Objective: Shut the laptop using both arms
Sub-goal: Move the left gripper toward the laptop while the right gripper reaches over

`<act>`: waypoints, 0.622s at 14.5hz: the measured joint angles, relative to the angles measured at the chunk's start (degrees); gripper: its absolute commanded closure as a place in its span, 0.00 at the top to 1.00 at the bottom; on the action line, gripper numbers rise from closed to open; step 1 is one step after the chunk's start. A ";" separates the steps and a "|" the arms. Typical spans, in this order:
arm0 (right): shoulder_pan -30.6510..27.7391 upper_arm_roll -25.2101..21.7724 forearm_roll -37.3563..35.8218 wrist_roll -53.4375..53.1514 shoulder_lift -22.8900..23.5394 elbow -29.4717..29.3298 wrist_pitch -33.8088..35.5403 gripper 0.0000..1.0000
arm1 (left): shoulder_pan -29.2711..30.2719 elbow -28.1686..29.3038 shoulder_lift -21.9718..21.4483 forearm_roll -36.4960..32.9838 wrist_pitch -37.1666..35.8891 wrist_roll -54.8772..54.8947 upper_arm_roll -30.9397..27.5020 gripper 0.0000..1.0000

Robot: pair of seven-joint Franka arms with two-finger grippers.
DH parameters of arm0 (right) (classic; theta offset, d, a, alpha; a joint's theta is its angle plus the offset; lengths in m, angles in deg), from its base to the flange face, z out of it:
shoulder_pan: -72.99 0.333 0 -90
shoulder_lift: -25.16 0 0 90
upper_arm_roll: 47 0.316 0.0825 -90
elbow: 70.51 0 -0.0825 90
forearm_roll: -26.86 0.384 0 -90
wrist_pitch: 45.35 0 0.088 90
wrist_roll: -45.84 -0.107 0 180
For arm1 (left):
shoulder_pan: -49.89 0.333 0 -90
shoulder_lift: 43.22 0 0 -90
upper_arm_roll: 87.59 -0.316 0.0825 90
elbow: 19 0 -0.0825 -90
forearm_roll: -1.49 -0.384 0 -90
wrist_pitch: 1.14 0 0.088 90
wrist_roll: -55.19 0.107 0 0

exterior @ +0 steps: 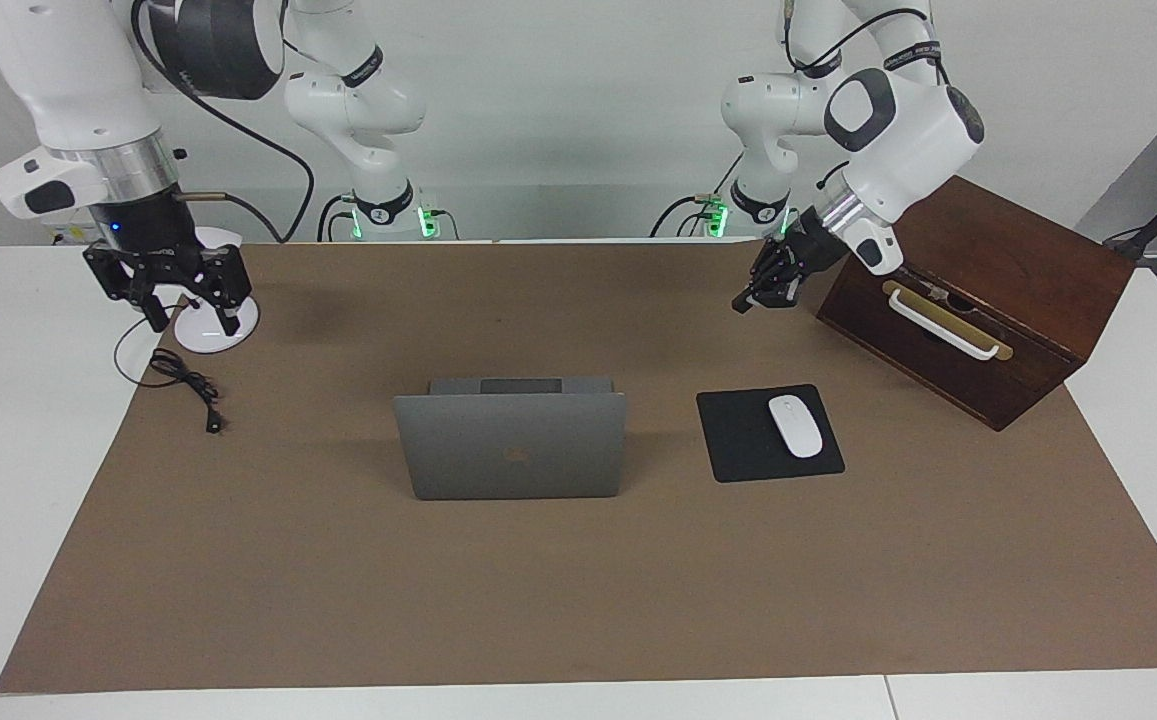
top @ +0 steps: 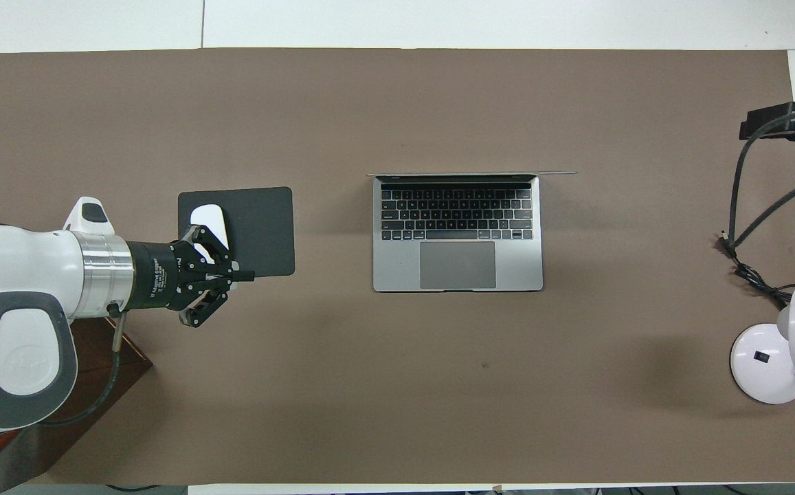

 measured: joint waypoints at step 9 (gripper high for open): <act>3.52 0.33 0.93 -7.50 9.97 -4.65 -9.20 0.00 | -12.01 7.65 5.64 28.95 25.10 -8.91 0.18 0.00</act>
